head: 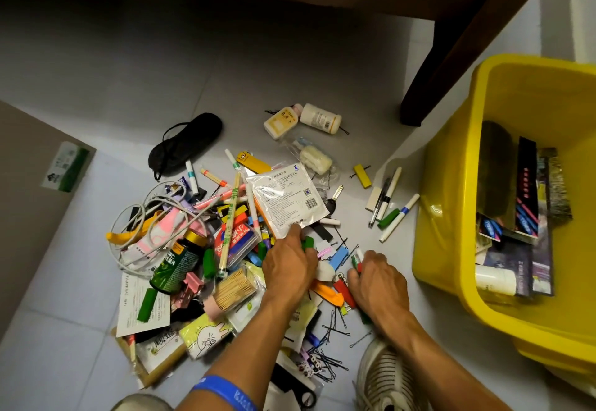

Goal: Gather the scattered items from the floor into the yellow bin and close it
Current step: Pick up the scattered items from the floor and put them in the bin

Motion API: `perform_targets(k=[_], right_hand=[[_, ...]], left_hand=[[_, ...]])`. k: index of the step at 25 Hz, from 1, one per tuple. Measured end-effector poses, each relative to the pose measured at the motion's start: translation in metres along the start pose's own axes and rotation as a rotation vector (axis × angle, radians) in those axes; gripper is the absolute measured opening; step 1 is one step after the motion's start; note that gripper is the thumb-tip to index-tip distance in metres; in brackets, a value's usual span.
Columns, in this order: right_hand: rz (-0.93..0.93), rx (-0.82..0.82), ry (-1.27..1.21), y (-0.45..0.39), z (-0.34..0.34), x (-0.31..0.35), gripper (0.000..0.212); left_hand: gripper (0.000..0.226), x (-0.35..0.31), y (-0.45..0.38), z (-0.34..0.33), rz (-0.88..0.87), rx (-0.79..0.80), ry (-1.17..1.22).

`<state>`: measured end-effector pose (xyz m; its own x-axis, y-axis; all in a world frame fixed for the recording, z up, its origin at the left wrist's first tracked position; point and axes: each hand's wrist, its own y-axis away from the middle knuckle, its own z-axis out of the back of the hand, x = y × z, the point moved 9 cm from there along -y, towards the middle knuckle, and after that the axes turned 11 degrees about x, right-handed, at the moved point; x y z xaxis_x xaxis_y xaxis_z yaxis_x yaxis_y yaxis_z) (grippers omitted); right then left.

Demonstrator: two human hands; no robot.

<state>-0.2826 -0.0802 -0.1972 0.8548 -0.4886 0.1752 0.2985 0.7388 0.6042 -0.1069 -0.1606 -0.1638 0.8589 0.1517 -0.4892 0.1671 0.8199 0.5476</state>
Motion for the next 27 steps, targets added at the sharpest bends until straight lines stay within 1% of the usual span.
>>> perform_targets(k=[2,4,5,7,9,10,11,12,14,15,16,18,20,21,22,24,25,26,27], right_hand=[[0.029,-0.012,-0.12,0.002,0.004,-0.003,0.02],[0.038,-0.033,-0.216,0.007,0.011,-0.012,0.015],[0.058,-0.026,-0.22,0.012,0.01,-0.014,0.016],[0.143,0.057,-0.164,0.027,-0.006,-0.009,0.018],[0.219,0.143,-0.074,0.042,-0.025,0.0,0.025],[0.24,0.146,-0.036,0.046,-0.029,0.003,0.029],[0.247,0.124,-0.015,0.045,-0.03,0.005,0.031],[0.247,0.097,-0.015,0.043,-0.027,0.007,0.029],[0.23,0.058,-0.089,0.037,-0.019,0.008,0.024],[0.213,0.042,-0.159,0.035,-0.014,0.005,0.021],[0.187,0.025,-0.254,0.033,-0.009,-0.002,0.019],[0.127,-0.01,-0.483,0.035,0.0,-0.02,0.019],[0.069,-0.036,-0.702,0.042,0.001,-0.041,0.021],[0.043,-0.038,-0.753,0.047,-0.001,-0.048,0.023],[0.018,-0.03,-0.744,0.052,-0.005,-0.054,0.023],[-0.036,0.004,-0.599,0.058,-0.012,-0.059,0.022],[-0.056,0.025,-0.493,0.059,-0.016,-0.058,0.023],[-0.068,0.044,-0.388,0.057,-0.019,-0.054,0.025],[-0.071,0.064,-0.288,0.055,-0.021,-0.048,0.028]], left_hand=[[0.011,0.006,-0.002,0.002,0.028,0.024,0.158],[0.007,0.016,-0.001,-0.001,0.084,0.045,0.418],[0.007,0.022,0.001,-0.003,0.123,0.041,0.531],[0.012,0.037,0.007,-0.01,0.219,0.039,0.773],[0.016,0.038,0.016,-0.026,0.268,0.111,1.2],[0.018,0.031,0.021,-0.031,0.254,0.166,1.433],[0.02,0.024,0.026,-0.034,0.23,0.217,1.615],[0.021,0.018,0.03,-0.034,0.204,0.26,1.744],[0.021,0.008,0.038,-0.034,0.149,0.334,1.903],[0.018,0.003,0.04,-0.034,0.127,0.369,1.939],[0.016,-0.002,0.042,-0.035,0.117,0.401,1.939],[0.022,-0.009,0.041,-0.039,0.132,0.453,1.879],[0.023,-0.011,0.037,-0.049,0.187,0.489,1.806],[0.021,-0.009,0.033,-0.054,0.219,0.497,1.724],[0.02,-0.005,0.028,-0.059,0.247,0.482,1.559],[0.019,0.004,0.017,-0.059,0.248,0.38,1.003],[0.014,0.003,0.011,-0.054,0.205,0.296,0.723],[0.01,-0.005,0.006,-0.048,0.14,0.222,0.489],[0.011,-0.015,0.002,-0.044,0.077,0.173,0.286]])
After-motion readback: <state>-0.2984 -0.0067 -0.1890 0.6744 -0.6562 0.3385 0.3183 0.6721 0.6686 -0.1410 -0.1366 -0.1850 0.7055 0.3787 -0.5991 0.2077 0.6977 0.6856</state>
